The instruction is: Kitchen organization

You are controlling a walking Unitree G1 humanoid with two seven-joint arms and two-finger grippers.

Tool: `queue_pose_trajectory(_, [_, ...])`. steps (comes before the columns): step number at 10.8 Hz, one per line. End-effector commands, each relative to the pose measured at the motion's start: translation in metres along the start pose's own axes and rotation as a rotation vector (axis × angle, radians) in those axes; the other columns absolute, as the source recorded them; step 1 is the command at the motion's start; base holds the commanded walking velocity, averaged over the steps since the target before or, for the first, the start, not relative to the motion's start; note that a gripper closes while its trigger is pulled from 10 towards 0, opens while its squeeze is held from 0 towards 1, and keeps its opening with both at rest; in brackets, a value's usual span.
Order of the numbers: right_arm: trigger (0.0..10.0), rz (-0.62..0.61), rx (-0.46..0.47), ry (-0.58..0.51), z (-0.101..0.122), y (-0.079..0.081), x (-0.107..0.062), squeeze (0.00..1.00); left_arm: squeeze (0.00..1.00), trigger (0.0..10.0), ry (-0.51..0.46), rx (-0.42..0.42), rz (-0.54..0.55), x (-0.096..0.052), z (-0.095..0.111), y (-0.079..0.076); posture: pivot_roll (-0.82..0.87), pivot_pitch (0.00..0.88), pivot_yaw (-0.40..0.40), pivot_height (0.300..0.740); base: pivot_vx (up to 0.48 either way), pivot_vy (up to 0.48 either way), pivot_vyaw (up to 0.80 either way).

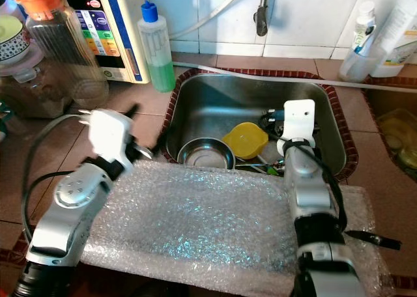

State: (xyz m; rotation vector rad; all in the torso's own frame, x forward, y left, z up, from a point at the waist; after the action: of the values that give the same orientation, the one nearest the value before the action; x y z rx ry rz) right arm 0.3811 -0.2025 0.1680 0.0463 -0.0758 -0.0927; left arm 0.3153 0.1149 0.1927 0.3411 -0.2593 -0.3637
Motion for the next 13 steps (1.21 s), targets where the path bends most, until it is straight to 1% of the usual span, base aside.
queue_pose_trajectory(1, [10.0,0.011,-0.016,-0.067,0.012,0.003,-0.002,1.00,1.00,10.0,-0.001,0.022,0.088,-0.005,0.001,0.010,-0.10,0.144,0.064,0.740,0.000,0.000,0.00])
queue_pose_trajectory(2, [10.0,0.015,-0.025,-0.080,0.014,0.005,-0.004,1.00,1.00,10.0,-0.001,0.074,0.160,-0.009,0.000,0.018,-0.10,0.148,0.059,0.740,0.000,0.000,0.00])
queue_pose_trajectory(3, [10.0,0.032,-0.044,-0.115,0.018,0.008,-0.006,1.00,1.00,10.0,0.010,0.094,0.207,-0.012,-0.003,0.025,-0.10,0.150,0.061,0.740,0.000,0.000,0.00])
queue_pose_trajectory(4, [10.0,0.055,-0.071,-0.166,0.027,0.011,-0.009,1.00,1.00,10.0,0.026,0.072,0.275,-0.016,-0.004,0.033,-0.10,0.152,0.062,0.740,0.000,0.000,0.00])
queue_pose_trajectory(5, [10.0,0.063,-0.084,-0.208,0.035,0.015,-0.013,1.00,1.00,10.0,0.028,0.072,0.323,-0.020,-0.004,0.039,-0.10,0.156,0.064,0.740,0.000,0.000,0.00])
queue_pose_trajectory(6, [10.0,0.070,-0.079,-0.235,0.041,0.017,-0.017,1.00,1.00,10.0,0.042,0.060,0.353,-0.024,-0.007,0.041,-0.10,0.159,0.065,0.740,0.000,0.000,0.00])
queue_pose_trajectory(7, [10.0,0.083,-0.089,-0.268,0.047,0.021,-0.025,1.00,1.00,10.0,0.062,0.007,0.371,-0.032,-0.010,0.043,-0.10,0.161,0.066,0.740,0.000,0.000,0.00])
queue_pose_trajectory(8, [10.0,0.094,-0.110,-0.309,0.054,0.024,-0.034,1.00,1.00,10.0,0.068,0.038,0.391,-0.040,-0.012,0.048,-0.10,0.166,0.068,0.740,0.000,0.000,0.00])
queue_pose_trajectory(9, [10.0,0.096,-0.114,-0.342,0.061,0.025,-0.040,1.00,1.00,10.0,0.064,0.045,0.433,-0.045,-0.010,0.053,-0.10,0.171,0.067,0.740,0.000,0.000,0.00])
queue_pose_trajectory(10, [10.0,0.105,-0.111,-0.353,0.063,0.027,-0.045,1.00,1.00,10.0,0.058,0.033,0.437,-0.048,-0.008,0.049,-0.10,0.171,0.067,0.740,0.000,0.000,0.00])
queue_pose_trajectory(11, [10.0,0.112,-0.110,-0.361,0.066,0.029,-0.050,1.00,0.78,10.0,0.067,0.021,0.429,-0.051,-0.007,0.044,-0.10,0.177,0.066,0.740,0.000,0.000,0.00])
queue_pose_trajectory(12, [10.0,0.130,-0.108,-0.356,0.065,0.031,-0.058,1.00,0.00,10.0,0.086,0.007,0.429,-0.056,-0.009,0.038,-0.10,0.180,0.064,0.740,0.000,0.000,0.00])
queue_pose_trajectory(13, [10.0,0.142,-0.109,-0.340,0.063,0.031,-0.062,1.00,0.00,10.0,0.093,0.002,0.422,-0.059,-0.010,0.036,-0.10,0.180,0.061,0.740,0.000,0.000,0.00])
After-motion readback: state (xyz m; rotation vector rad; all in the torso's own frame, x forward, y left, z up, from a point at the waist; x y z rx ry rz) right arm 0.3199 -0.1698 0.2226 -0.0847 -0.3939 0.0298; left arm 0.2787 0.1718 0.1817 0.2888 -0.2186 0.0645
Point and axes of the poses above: a point about 5 cm out from each wrist's last joint towards the gripper, its own x axis pointing out of the wrist towards the gripper, its own z axis along the axis of the wrist's last joint, y = z × x, the point moved 2 cm from there along x, pointing out of the wrist towards the gripper, and after that the axes turned 14 degrees about x, right-handed, at the moved point
